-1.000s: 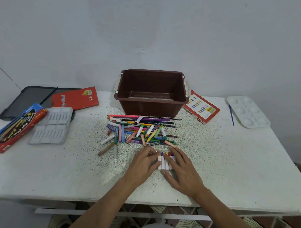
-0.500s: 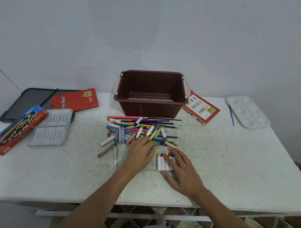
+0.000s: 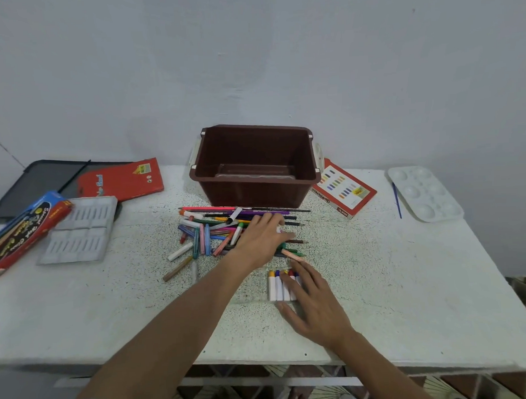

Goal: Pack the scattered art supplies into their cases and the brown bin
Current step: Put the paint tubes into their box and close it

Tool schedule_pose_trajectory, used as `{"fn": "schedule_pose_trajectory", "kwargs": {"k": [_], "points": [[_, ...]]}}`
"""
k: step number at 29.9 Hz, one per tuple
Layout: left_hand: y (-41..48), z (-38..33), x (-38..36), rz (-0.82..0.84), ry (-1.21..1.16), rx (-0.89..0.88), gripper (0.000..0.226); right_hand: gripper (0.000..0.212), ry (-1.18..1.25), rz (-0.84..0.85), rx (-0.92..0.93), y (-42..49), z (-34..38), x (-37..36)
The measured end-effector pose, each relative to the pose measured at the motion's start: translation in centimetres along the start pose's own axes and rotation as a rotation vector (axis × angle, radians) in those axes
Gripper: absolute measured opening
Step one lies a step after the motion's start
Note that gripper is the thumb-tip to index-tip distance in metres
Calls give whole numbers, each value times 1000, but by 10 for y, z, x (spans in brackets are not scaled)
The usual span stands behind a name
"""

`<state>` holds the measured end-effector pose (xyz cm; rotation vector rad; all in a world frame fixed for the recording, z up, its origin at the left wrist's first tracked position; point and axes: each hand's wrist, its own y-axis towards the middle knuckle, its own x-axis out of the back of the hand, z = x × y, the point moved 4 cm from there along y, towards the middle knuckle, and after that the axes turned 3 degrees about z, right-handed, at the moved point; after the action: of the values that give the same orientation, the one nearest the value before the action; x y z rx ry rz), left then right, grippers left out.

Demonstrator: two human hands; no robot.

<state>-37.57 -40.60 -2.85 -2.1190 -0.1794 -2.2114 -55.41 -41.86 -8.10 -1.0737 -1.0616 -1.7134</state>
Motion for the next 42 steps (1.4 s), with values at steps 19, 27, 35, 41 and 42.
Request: {"fn": "schedule_pose_trajectory", "kwargs": {"k": [19, 27, 35, 41, 42], "points": [[-64, 26, 18, -228, -1099, 404, 28, 56, 6, -3, 11, 0, -2, -1], [-90, 11, -10, -42, -1239, 522, 31, 57, 7, -3, 6, 0, -2, 0], [-97, -1, -21, -10, -1108, 514, 31, 57, 7, 6, -3, -1, -3, -2], [-102, -4, -24, -62, -718, 354, 40, 57, 12, -5, 9, -1, -2, -2], [-104, -5, -26, -67, -672, 328, 42, 57, 13, -6, 7, -1, -2, -2]]}}
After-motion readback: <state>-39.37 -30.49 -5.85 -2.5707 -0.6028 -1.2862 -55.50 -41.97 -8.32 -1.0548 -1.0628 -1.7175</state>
